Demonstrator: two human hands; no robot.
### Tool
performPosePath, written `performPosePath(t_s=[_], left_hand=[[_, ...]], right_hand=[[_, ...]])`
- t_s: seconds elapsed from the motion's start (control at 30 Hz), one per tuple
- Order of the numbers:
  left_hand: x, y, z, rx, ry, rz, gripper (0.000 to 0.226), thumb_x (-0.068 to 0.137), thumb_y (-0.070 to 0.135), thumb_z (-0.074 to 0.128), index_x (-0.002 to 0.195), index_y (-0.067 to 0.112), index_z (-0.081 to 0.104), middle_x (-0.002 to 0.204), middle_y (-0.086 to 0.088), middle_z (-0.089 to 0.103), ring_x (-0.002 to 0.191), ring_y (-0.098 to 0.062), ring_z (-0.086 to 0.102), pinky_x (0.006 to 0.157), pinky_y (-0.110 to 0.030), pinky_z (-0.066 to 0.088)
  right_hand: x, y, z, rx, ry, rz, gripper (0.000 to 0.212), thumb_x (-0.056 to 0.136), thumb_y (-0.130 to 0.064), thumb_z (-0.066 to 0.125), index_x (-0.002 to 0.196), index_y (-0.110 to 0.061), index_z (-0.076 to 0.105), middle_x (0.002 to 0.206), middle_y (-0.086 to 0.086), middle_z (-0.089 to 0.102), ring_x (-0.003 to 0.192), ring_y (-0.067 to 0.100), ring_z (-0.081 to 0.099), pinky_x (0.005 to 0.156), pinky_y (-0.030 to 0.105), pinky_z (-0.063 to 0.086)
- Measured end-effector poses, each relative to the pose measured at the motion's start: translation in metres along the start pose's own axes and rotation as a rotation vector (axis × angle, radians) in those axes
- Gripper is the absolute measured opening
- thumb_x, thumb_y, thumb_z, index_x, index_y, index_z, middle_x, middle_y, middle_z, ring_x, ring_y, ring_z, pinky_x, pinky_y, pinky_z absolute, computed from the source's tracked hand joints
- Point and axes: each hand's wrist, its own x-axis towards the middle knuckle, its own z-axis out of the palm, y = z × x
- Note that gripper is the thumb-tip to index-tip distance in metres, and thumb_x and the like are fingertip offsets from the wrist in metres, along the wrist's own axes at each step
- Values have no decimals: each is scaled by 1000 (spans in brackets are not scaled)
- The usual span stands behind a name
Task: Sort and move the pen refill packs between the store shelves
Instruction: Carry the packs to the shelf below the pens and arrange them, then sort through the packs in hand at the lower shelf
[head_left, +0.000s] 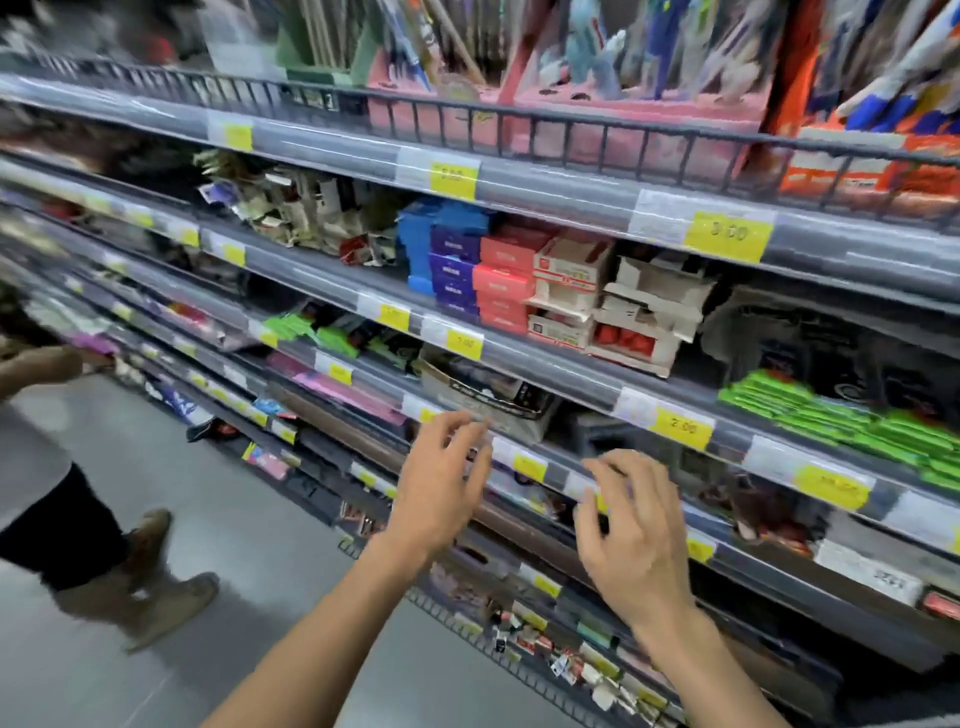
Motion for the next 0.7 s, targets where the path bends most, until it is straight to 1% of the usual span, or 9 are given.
performPosePath(t_s=[0.07,0.13,0.2,0.27,0.37,0.47,0.53,0.6,0.7], left_hand=[[2,-55,-20,47,-41,-102,30,103,25,63,128,10,69,126,-9,61,118,-28,57,94,-42,53],[12,-105,-39,90,-77,-157,34,104,27,60,134,11,66,129,-10,60,122,-30,56,97,-41,51],[25,-152,-51,132,-148,-177,41,105,30,58,142,13,60,140,-14,55,127,-33,54,101,-44,51],[43,-195,-61,182,-218,-200,47,105,34,57,148,15,54,152,-19,46,133,-36,52,109,-46,47],[72,-251,-77,208,-259,-224,54,104,35,58,155,20,46,163,-22,34,147,-40,37,115,-49,39],[100,-298,-96,236,-311,-243,61,103,34,57,159,21,39,164,-26,28,152,-42,27,117,-54,37],[119,-325,-103,271,-349,-219,65,102,33,56,161,20,35,165,-28,25,153,-44,25,117,-53,35],[137,-349,-105,305,-411,-142,68,101,30,57,163,18,33,168,-28,19,155,-44,22,121,-51,31],[155,-374,-97,351,-452,-7,68,99,23,56,163,16,34,169,-28,18,155,-44,22,124,-49,25]], right_hand=[[13,-40,45,78,-86,-35,24,93,-12,59,115,-6,63,110,11,60,101,32,58,83,43,50],[33,-77,91,106,-177,-34,27,92,-15,61,118,-11,60,111,9,61,100,31,59,83,44,52],[56,-108,136,92,-302,12,31,92,-18,63,122,-9,64,118,11,64,107,33,61,88,47,54],[82,-135,180,79,-419,82,37,94,-22,62,129,-10,63,128,13,62,118,34,59,97,48,52],[119,-166,240,91,-532,158,47,101,-30,52,144,-12,52,143,10,52,132,31,48,110,44,41],[150,-188,289,115,-583,234,53,104,-34,50,151,-13,43,148,7,47,138,27,41,114,40,35],[167,-197,319,103,-628,253,56,104,-35,50,154,-13,39,151,7,45,140,26,38,115,40,35],[184,-202,348,102,-659,293,61,102,-36,53,155,-13,36,151,9,45,140,28,39,114,41,36],[202,-203,390,13,-649,323,69,100,-44,56,157,-13,32,144,16,54,132,36,50,106,42,41]])
